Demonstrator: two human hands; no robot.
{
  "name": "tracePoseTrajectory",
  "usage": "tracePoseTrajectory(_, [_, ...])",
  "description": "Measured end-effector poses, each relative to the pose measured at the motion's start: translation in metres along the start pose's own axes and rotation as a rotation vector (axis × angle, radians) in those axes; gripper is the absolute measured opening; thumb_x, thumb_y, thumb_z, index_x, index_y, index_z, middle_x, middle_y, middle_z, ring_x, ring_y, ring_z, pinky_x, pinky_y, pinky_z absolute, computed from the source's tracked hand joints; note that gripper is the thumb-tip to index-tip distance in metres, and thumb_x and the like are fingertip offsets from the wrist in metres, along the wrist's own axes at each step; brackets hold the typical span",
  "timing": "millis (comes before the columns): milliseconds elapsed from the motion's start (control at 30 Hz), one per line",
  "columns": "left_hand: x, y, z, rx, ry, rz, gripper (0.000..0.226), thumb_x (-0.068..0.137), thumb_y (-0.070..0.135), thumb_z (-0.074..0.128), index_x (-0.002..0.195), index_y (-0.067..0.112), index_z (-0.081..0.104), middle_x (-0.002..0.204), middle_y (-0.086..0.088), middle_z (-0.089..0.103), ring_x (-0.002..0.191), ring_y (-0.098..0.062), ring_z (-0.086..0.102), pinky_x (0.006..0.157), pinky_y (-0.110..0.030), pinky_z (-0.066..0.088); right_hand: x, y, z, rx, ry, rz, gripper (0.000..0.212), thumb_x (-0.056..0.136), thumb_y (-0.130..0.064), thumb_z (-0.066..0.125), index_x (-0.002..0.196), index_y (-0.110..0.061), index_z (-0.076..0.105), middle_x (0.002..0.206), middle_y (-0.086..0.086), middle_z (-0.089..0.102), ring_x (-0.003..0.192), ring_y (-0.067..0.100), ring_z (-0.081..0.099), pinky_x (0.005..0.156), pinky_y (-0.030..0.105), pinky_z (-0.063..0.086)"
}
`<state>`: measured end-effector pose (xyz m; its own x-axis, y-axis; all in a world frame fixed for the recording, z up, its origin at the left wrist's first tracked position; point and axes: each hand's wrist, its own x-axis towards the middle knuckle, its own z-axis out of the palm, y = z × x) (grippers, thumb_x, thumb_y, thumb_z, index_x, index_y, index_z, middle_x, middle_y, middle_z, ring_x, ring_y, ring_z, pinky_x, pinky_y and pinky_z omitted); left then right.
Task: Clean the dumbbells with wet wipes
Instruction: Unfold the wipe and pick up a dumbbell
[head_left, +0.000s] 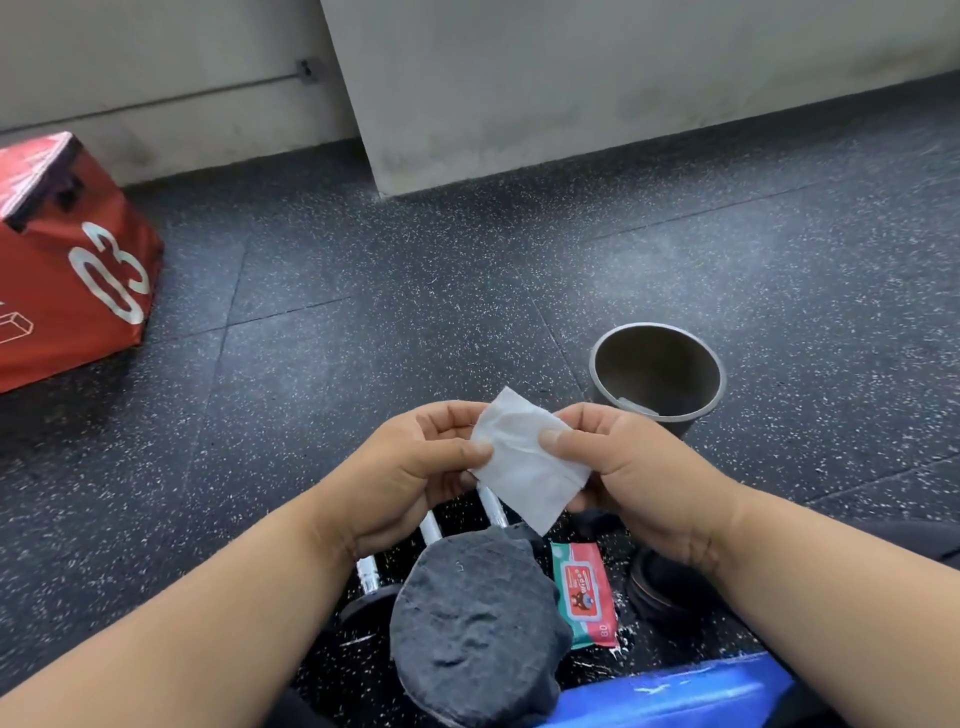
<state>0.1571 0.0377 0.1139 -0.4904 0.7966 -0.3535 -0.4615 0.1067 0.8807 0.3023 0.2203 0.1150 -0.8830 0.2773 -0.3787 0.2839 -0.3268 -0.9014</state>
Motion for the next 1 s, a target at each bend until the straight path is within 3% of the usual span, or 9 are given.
tracePoseTrajectory(100, [0.003,0.005,-0.007,-0.010,0.033,-0.006,0.036,0.083,-0.003,0.081,0.117,0.006,0.073,0.100,-0.009,0.077,0.082,-0.013,0.068,0.066,-0.018,0.056,0.007,0.007,0.004,-0.074,0.043,-0.038,0.003,0.101,-0.015,0.070,0.099,-0.013,0.069,0.079,0.007,0.071,0.059,0.014,0.060,0.052,0.022,0.047])
tracePoseTrajectory(233, [0.006,0.002,-0.010,0.042,0.091,-0.011,0.024,0.093,-0.004,0.072,0.114,0.009,0.073,0.096,-0.006,0.077,0.081,-0.011,0.068,0.067,-0.017,0.055,0.013,0.017,0.006,-0.334,0.178,-0.256,0.030,0.089,-0.019,0.085,0.113,-0.030,0.071,0.095,0.000,0.076,0.083,0.015,0.070,0.076,0.030,0.059])
tracePoseTrajectory(300, [0.006,0.000,-0.008,0.077,0.087,-0.014,0.023,0.094,-0.004,0.073,0.112,0.010,0.072,0.096,-0.005,0.077,0.080,-0.010,0.069,0.069,-0.018,0.055,0.014,0.021,0.008,-0.359,0.154,-0.288,0.030,0.088,-0.019,0.086,0.112,-0.032,0.074,0.099,-0.001,0.077,0.093,0.023,0.073,0.086,0.033,0.061])
tracePoseTrajectory(467, [0.007,-0.002,0.001,0.082,0.080,-0.015,0.025,0.095,-0.001,0.073,0.119,0.007,0.071,0.103,-0.010,0.075,0.089,-0.017,0.069,0.076,-0.022,0.056,0.015,0.027,0.007,-0.406,0.205,-0.289,0.027,0.085,-0.029,0.089,0.107,-0.038,0.076,0.100,-0.005,0.075,0.096,0.020,0.069,0.085,0.034,0.058])
tracePoseTrajectory(567, [0.007,-0.003,0.005,0.045,0.093,-0.039,0.024,0.098,-0.001,0.070,0.119,0.009,0.069,0.100,-0.007,0.076,0.084,-0.013,0.070,0.073,-0.021,0.057,0.010,0.027,0.007,-0.387,0.183,-0.284,0.026,0.084,-0.023,0.090,0.105,-0.032,0.078,0.100,0.001,0.075,0.083,0.011,0.066,0.079,0.028,0.058])
tracePoseTrajectory(633, [0.007,-0.005,0.008,0.009,0.085,-0.059,0.025,0.098,0.000,0.068,0.121,0.009,0.069,0.100,-0.007,0.076,0.085,-0.014,0.069,0.072,-0.021,0.058,0.005,0.028,0.010,-0.374,0.135,-0.271,0.031,0.083,-0.019,0.091,0.108,-0.029,0.077,0.101,0.004,0.077,0.081,0.018,0.070,0.079,0.028,0.060])
tracePoseTrajectory(767, [0.005,-0.005,0.013,-0.055,0.041,-0.050,0.051,0.080,0.002,0.073,0.131,0.003,0.067,0.114,-0.019,0.074,0.095,-0.022,0.070,0.080,-0.026,0.062,0.001,0.029,0.011,-0.246,0.089,-0.243,0.041,0.085,-0.012,0.088,0.123,-0.023,0.073,0.107,0.005,0.080,0.100,0.030,0.077,0.087,0.039,0.065])
tracePoseTrajectory(867, [0.004,-0.005,0.015,-0.063,0.013,-0.013,0.061,0.073,-0.010,0.079,0.131,0.004,0.066,0.115,-0.018,0.078,0.099,-0.022,0.077,0.083,-0.024,0.062,0.000,0.025,0.008,-0.186,0.007,-0.244,0.043,0.091,-0.005,0.081,0.131,-0.018,0.071,0.108,0.006,0.082,0.104,0.032,0.078,0.095,0.053,0.063])
tracePoseTrajectory(1000, [0.002,-0.008,0.017,-0.001,-0.005,0.025,0.057,0.080,-0.001,0.084,0.134,0.011,0.069,0.119,-0.012,0.078,0.104,-0.018,0.074,0.092,-0.029,0.059,-0.003,0.022,0.005,-0.241,0.016,-0.284,0.039,0.097,-0.013,0.077,0.135,-0.019,0.071,0.108,0.002,0.082,0.107,0.025,0.078,0.103,0.051,0.059])
